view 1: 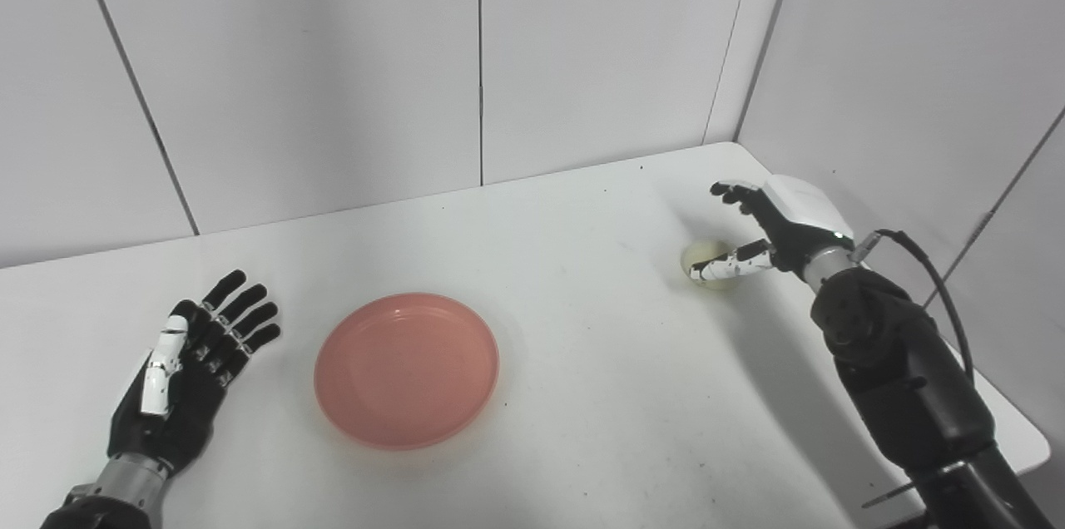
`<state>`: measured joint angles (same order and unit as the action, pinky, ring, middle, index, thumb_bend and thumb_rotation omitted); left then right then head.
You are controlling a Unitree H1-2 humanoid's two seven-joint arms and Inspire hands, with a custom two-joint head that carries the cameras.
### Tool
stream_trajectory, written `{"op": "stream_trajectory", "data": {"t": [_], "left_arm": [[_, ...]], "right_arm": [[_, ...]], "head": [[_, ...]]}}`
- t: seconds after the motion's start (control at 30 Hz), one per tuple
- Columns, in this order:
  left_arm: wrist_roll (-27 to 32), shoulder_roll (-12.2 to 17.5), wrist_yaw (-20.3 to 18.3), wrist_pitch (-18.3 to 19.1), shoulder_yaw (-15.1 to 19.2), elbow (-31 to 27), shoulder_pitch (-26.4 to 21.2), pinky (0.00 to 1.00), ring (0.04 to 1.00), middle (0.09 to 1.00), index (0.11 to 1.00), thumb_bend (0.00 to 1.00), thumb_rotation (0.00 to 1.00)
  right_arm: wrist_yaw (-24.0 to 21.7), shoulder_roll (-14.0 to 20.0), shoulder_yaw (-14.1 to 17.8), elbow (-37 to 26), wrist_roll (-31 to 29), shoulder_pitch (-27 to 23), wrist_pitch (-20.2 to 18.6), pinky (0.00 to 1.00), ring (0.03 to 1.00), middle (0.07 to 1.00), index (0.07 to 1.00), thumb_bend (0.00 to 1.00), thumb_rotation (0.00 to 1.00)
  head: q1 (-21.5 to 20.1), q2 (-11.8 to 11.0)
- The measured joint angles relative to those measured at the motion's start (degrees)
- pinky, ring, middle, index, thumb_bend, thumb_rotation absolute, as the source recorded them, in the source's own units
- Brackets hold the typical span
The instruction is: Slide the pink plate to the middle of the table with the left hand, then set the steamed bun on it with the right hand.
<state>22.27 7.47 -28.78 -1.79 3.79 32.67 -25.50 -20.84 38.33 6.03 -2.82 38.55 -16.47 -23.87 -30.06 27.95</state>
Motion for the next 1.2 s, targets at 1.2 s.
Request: {"op": "stream_trajectory", "data": {"t": [1.2], "left_arm": [[-0.06, 0.39, -0.73, -0.32, -0.22, 0.28, -0.19, 0.82, 0.828, 0.842, 0.838, 0.49, 0.90]], "right_arm": [[3.72, 2.92, -7.71, 14.45, -1.50, -6.70, -1.51, 0.53, 0.647, 0.686, 0.842, 0.95, 0.38]], "head": [[-1.41, 2.11]]}}
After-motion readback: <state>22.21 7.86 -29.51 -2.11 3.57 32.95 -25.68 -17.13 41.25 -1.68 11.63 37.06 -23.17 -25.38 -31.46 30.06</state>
